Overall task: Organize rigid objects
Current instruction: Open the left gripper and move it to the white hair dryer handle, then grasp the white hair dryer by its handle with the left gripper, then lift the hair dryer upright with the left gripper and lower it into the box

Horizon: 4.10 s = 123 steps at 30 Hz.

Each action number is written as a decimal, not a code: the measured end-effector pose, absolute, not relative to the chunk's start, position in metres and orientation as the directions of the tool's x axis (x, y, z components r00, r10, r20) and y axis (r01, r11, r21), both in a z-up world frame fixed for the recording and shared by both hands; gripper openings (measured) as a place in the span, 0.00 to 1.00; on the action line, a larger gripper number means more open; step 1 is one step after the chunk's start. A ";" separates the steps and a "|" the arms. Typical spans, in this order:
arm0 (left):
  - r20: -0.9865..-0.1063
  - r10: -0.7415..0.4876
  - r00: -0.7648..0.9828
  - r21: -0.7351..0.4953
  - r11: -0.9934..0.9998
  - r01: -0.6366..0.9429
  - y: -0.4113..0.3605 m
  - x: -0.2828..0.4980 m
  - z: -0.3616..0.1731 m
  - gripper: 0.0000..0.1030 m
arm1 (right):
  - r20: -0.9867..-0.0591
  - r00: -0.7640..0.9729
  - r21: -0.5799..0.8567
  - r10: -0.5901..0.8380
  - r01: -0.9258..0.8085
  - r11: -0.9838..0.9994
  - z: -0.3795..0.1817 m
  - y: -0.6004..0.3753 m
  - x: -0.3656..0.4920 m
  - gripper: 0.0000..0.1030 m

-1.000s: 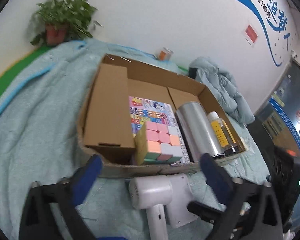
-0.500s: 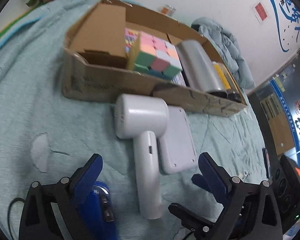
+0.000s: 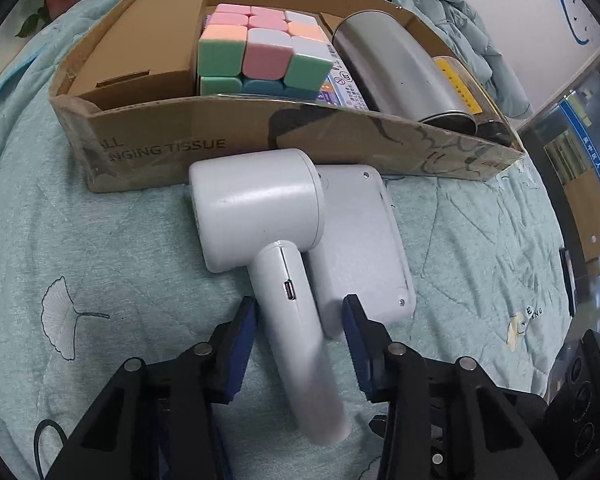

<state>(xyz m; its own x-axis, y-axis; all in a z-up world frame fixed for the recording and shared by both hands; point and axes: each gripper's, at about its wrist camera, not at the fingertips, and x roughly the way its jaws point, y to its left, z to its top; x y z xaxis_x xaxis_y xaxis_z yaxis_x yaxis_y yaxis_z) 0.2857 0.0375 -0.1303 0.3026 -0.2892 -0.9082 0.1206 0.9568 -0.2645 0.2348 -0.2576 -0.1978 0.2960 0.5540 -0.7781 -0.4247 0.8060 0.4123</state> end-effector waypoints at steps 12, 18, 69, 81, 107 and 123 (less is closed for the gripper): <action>-0.906 -0.325 0.270 -0.305 0.945 0.116 0.025 0.268 -0.137 0.33 | -0.773 0.260 0.439 0.578 -0.438 0.784 -0.198 -0.279 0.228 0.19; -0.900 -0.352 0.257 -0.336 0.936 0.107 0.025 0.272 -0.143 0.34 | -0.758 0.228 0.481 0.611 -0.437 0.760 -0.193 -0.270 0.240 0.19; -0.729 -0.618 0.293 -0.638 0.769 0.035 0.020 0.196 -0.152 0.61 | -0.717 0.238 0.437 0.656 -0.580 0.688 -0.187 -0.259 0.184 0.66; -0.719 -0.655 0.231 -0.651 0.752 0.105 -0.001 0.199 -0.159 0.35 | -0.829 0.281 0.306 0.484 -0.496 0.812 -0.209 -0.250 0.211 0.24; -0.648 -0.551 0.526 -0.447 0.834 0.323 0.003 0.244 -0.028 0.31 | -0.643 0.570 0.219 0.512 -0.504 0.835 -0.097 -0.236 0.257 0.24; -0.695 -0.555 0.457 -0.461 0.832 0.309 0.015 0.409 -0.026 0.30 | -0.703 0.515 0.276 0.491 -0.439 0.855 -0.099 -0.208 0.381 0.24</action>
